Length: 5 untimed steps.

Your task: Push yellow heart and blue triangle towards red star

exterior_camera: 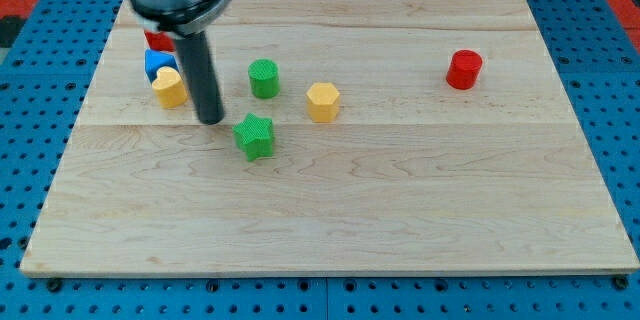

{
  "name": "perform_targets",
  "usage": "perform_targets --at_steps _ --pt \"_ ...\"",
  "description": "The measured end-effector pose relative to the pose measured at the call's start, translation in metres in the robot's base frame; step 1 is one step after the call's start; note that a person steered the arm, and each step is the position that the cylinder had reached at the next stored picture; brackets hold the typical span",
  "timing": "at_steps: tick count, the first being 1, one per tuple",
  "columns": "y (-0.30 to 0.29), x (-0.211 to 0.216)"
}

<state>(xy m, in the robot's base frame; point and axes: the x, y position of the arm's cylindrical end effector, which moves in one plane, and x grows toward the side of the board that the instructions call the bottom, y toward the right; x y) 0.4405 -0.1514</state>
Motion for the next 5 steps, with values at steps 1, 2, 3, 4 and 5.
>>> perform_targets --at_steps 1,2,3,4,5 --pt "-0.053 -0.036" --pt "-0.062 -0.076" --pt "-0.058 -0.088" --pt "-0.057 -0.111" --pt "-0.051 -0.139"
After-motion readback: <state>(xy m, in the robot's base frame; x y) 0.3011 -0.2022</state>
